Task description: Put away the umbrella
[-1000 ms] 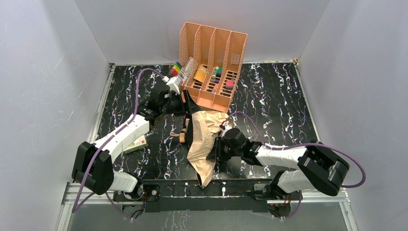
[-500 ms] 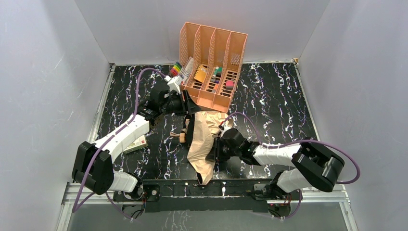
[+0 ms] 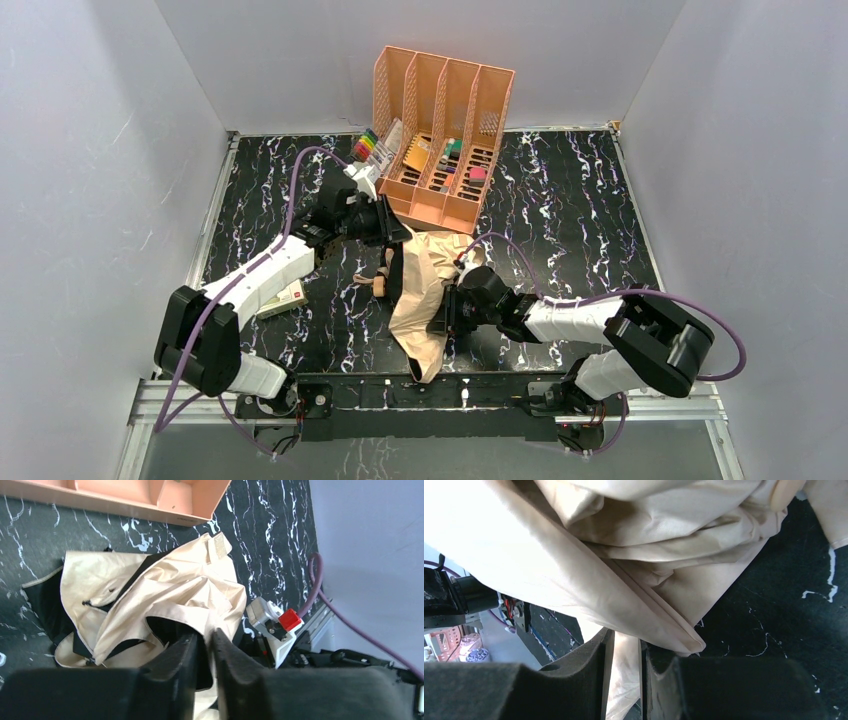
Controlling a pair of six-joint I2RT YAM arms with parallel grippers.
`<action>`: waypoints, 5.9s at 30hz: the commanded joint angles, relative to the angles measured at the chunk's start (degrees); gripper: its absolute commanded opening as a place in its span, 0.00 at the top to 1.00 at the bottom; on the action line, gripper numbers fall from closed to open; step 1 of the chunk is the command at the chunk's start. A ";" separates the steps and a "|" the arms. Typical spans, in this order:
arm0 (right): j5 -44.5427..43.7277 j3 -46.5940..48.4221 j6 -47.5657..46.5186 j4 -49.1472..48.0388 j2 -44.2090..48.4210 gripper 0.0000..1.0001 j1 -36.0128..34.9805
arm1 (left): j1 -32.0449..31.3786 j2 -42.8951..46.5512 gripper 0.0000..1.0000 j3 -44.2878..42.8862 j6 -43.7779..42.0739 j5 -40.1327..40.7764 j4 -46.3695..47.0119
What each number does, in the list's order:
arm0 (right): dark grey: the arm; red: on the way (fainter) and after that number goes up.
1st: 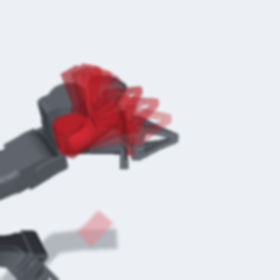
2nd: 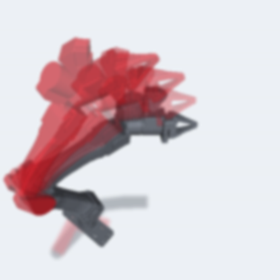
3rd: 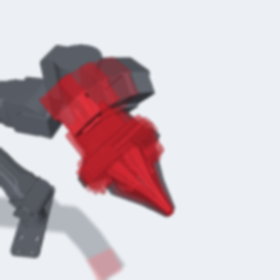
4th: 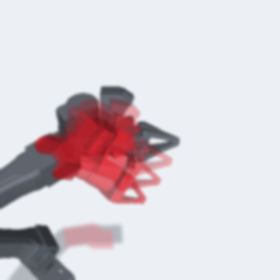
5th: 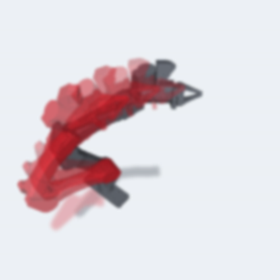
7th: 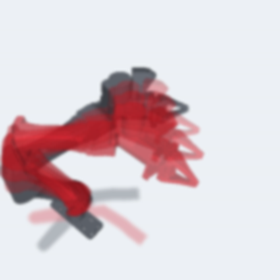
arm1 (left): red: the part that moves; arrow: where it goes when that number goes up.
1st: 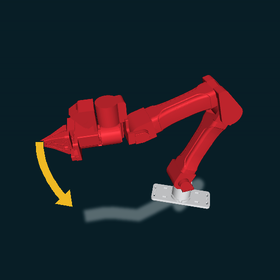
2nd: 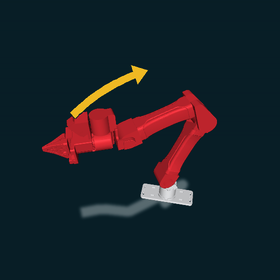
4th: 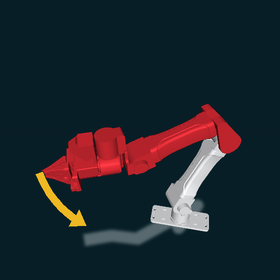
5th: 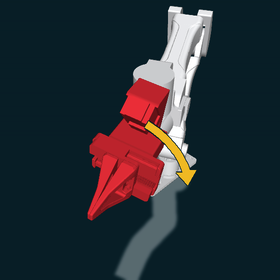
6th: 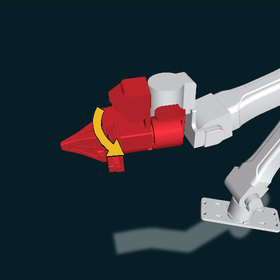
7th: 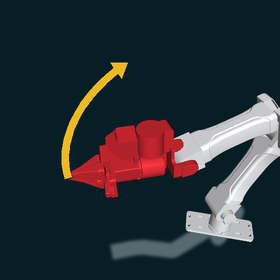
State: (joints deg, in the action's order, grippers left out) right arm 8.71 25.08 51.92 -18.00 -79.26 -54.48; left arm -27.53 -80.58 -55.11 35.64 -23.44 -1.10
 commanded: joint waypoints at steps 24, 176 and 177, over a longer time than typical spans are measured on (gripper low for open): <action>-6.12 6.45 -12.32 16.04 23.96 0.50 0.00 | -17.48 22.25 1.00 4.81 2.87 13.00 -6.82; -5.37 -5.27 2.49 -8.54 -6.89 0.77 -4.94 | -9.30 2.16 1.00 -23.64 -19.42 5.21 -20.05; -5.41 -5.12 2.48 -8.49 -6.92 0.77 -4.94 | -9.31 4.19 1.00 -21.79 -18.19 4.47 -19.41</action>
State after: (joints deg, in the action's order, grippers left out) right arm 5.69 20.82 55.61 -31.70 -84.49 -59.29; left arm -37.12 -82.85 -81.69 13.02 -18.57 -22.61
